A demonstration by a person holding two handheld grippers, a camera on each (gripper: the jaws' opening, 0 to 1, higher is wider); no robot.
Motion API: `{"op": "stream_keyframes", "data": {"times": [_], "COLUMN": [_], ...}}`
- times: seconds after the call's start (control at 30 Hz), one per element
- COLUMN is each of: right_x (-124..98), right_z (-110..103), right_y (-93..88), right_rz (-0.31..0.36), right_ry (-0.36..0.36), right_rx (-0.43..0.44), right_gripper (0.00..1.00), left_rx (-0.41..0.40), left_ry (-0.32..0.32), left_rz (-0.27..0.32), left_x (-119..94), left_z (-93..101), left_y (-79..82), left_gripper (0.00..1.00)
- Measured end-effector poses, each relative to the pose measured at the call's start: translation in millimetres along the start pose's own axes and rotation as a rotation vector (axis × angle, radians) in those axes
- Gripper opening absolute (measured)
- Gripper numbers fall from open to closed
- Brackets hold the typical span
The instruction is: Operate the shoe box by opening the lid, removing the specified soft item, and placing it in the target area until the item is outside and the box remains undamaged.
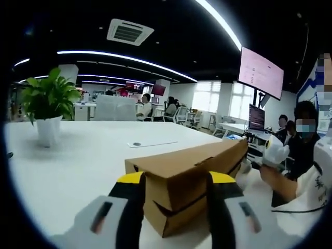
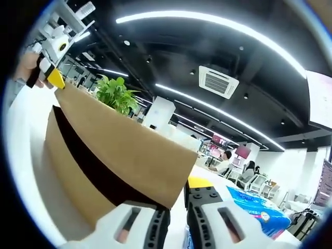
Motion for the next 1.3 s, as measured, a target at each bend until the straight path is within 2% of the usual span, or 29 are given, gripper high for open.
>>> {"op": "stream_keyframes", "data": {"times": [0.17,0.27,0.37,0.47,0.5,0.6,0.67,0.7,0.87,1.0,1.1,1.13,1.2,1.3], "right_x": [-1,-2,-2,-1,-1,1,0,1,1,4,6,5,-1,-6], "right_z": [-2,-6,-5,-9,-11,-8,-3,-4,-6,-3,5,6,5,1], "right_y": [-0.2,-1.4,-3.0,-7.9,-8.0,-11.7,-9.4,-9.8,-11.1,-4.8,2.6,1.9,4.2,4.4], "right_rz": [-0.015,-0.033,-0.046,-0.093,-0.105,-0.158,-0.141,-0.141,-0.154,-0.168,-0.172,-0.185,-0.169,-0.166], "right_ry": [0.052,0.102,0.115,0.159,0.177,0.167,0.130,0.142,0.146,0.168,0.183,0.188,0.182,0.202], "right_rx": [0.019,0.078,0.121,0.175,0.165,0.194,0.230,0.244,0.182,0.174,0.213,0.219,0.240,0.264], "right_gripper": [0.10,0.14,0.16,0.18,0.19,0.18,0.14,0.14,0.14,0.16,0.17,0.18,0.19,0.21], "left_rx": [0.002,-0.001,0.004,0.007,0.008,0.019,0.034,0.026,0.035,0.008,-0.016,-0.016,-0.012,0.013], "left_ry": [0.010,0.021,0.027,0.026,0.025,0.011,0.001,-0.009,0.010,0.053,0.059,0.059,0.062,0.082], "left_rz": [0.005,0.011,0.006,0.006,0.005,0.006,-0.018,-0.017,-0.022,0.026,0.064,0.071,0.079,0.070], "left_x": [1,1,2,2,2,1,0,-1,-3,-1,3,3,4,5], "left_z": [-0.6,-3.3,-4.0,-5.0,-5.3,-4.6,-3.1,-1.4,-1.9,-5.6,-4.5,-4.3,-3.2,-3.6], "left_y": [1.9,1.9,0.2,-0.3,-0.6,-2.4,-6.6,-6.4,-6.2,0.2,6.2,7.5,10.9,10.5], "left_gripper": [0.47,0.47,0.47,0.47,0.48,0.47,0.48,0.48,0.46,0.45,0.44,0.44,0.43,0.42]}}
Point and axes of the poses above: the point that each gripper's makers call its tool centre point, and the gripper's own axes: x roughly forward along the fingers, z roughly to its right, y roughly out of its top, the point moved 1 cm from there along -x, roughly backward along the fingers, and after that the axes turned 12 degrees about x, right-handed, at the moved point
